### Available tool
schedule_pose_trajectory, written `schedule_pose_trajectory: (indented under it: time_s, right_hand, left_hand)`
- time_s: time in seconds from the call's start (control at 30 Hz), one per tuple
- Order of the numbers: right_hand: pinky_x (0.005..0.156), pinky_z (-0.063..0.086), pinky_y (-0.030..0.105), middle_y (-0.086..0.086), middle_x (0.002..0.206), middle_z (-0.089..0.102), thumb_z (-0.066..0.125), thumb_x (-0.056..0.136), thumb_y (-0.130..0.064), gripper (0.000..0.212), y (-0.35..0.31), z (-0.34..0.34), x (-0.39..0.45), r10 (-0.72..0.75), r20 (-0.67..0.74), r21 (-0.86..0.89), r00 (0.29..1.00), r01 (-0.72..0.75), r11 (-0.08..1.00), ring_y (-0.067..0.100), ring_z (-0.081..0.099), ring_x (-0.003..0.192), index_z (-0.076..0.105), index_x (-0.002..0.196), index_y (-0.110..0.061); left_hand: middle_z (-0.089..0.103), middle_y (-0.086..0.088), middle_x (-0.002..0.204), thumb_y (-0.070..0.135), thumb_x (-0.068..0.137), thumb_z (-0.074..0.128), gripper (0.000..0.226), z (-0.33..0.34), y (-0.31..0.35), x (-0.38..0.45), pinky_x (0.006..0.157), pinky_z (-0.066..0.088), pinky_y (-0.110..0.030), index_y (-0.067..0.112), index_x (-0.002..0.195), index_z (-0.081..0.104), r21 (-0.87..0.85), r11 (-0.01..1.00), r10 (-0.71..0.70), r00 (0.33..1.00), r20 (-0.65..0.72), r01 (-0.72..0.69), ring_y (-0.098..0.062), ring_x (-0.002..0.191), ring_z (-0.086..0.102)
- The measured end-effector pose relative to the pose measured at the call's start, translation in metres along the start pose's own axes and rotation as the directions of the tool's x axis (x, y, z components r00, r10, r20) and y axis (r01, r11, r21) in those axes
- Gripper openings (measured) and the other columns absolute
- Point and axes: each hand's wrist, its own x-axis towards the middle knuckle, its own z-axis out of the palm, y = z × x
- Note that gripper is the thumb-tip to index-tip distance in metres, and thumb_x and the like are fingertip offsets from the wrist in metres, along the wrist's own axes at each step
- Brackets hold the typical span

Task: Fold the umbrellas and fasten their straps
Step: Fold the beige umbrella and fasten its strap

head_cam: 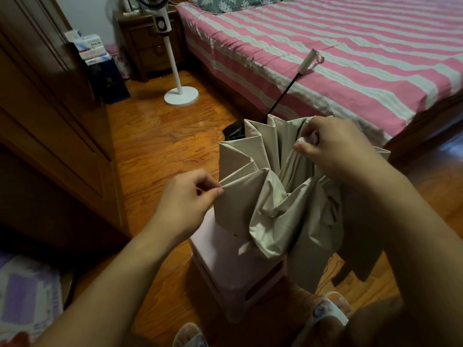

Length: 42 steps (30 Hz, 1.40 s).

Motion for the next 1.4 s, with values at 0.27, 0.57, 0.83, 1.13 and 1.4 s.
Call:
schedule_pose_trajectory:
  time_s: [0.27, 0.57, 0.83, 1.13, 1.4]
  right_hand:
    - [0.087, 0.040, 0.031, 0.000, 0.114, 0.054, 0.069, 0.094, -0.038, 0.033, 0.008, 0.001, 0.002, -0.082, 0.082, 0.048, 0.993, 0.078, 0.996, 0.018, 0.054, 0.100, 0.070, 0.123, -0.022]
    - [0.079, 0.040, 0.030, -0.004, 0.097, 0.058, 0.071, 0.094, -0.027, 0.020, 0.003, 0.007, 0.004, -0.085, 0.001, 0.015, 0.996, 0.085, 0.996, 0.017, 0.054, 0.088, 0.073, 0.111, -0.015]
    - [0.078, 0.041, 0.031, 0.000, 0.101, 0.063, 0.072, 0.093, -0.026, 0.021, 0.001, 0.009, 0.004, -0.106, -0.012, 0.024, 0.994, 0.106, 0.994, 0.019, 0.057, 0.089, 0.073, 0.110, -0.014]
    - [0.079, 0.044, 0.034, 0.003, 0.106, 0.065, 0.070, 0.095, -0.026, 0.019, 0.008, 0.006, 0.003, -0.077, -0.017, 0.001, 0.997, 0.077, 0.997, 0.021, 0.058, 0.093, 0.073, 0.109, -0.014]
    - [0.075, 0.036, 0.031, 0.007, 0.104, 0.062, 0.071, 0.094, -0.032, 0.021, 0.011, 0.005, 0.002, -0.021, -0.019, -0.031, 1.000, 0.021, 0.999, 0.025, 0.057, 0.093, 0.073, 0.108, -0.016]
  left_hand:
    - [0.068, 0.011, 0.099, 0.018, 0.093, 0.072, 0.020, -0.004, -0.005, -0.001, 0.076, 0.052, -0.024, 0.030, 0.109, 0.071, 0.067, 0.997, 0.035, 0.990, -0.134, -0.026, -0.004, 0.092, 0.061]
    - [0.058, 0.011, 0.098, 0.035, 0.097, 0.058, 0.036, 0.046, 0.018, -0.024, 0.071, 0.054, -0.034, 0.029, 0.133, 0.058, 0.141, 0.909, 0.392, 0.920, 0.032, -0.392, -0.009, 0.085, 0.057]
    - [0.059, 0.009, 0.091, 0.038, 0.101, 0.051, 0.026, 0.064, 0.023, -0.013, 0.068, 0.052, -0.040, 0.033, 0.122, 0.066, 0.133, 0.936, 0.330, 0.944, -0.014, -0.325, -0.014, 0.082, 0.059]
    - [0.050, 0.003, 0.092, 0.024, 0.092, 0.067, 0.008, 0.036, 0.027, -0.009, 0.064, 0.050, -0.037, 0.020, 0.099, 0.070, 0.187, 0.925, 0.347, 0.935, -0.069, -0.330, -0.017, 0.081, 0.052]
    - [0.055, 0.004, 0.109, 0.024, 0.090, 0.069, 0.017, -0.003, 0.027, -0.023, 0.078, 0.044, -0.036, 0.031, 0.104, 0.064, 0.515, 0.742, 0.398, 0.900, 0.175, -0.429, -0.017, 0.096, 0.051]
